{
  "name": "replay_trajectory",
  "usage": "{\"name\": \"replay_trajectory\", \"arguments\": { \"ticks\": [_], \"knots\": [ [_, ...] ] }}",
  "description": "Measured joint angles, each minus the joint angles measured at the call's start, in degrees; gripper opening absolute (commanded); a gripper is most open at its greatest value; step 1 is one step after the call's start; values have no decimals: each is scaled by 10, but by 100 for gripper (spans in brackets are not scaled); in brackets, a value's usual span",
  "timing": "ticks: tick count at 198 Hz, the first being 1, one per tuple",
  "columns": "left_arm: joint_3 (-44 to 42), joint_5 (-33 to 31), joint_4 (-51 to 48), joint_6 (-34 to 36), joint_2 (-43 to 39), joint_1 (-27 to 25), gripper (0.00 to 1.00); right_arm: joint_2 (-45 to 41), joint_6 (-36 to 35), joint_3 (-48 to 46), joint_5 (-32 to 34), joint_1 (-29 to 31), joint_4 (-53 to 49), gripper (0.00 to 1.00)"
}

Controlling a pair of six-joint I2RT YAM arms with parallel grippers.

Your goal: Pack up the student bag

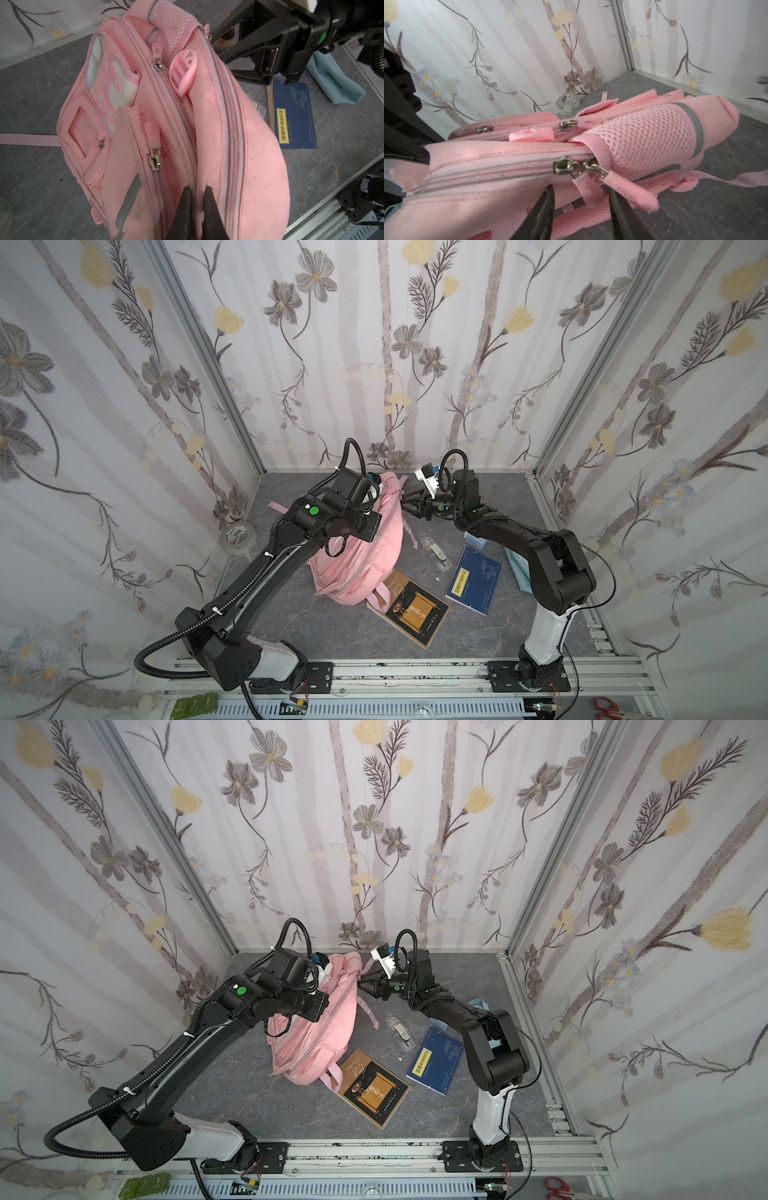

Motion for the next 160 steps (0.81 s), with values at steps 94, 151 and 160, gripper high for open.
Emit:
{"name": "replay_trajectory", "arguments": {
  "ticks": [94, 151, 160],
  "knots": [
    [8, 5, -7, 8, 7, 2, 0, 23, 116, -28, -60, -17, 179, 46],
    [6, 11, -7, 15, 4, 2, 0, 45, 124, -21, -65, -13, 191, 46],
    [3, 12, -7, 15, 2, 2, 0, 49, 124, -20, -65, -12, 191, 46]
  ]
}}
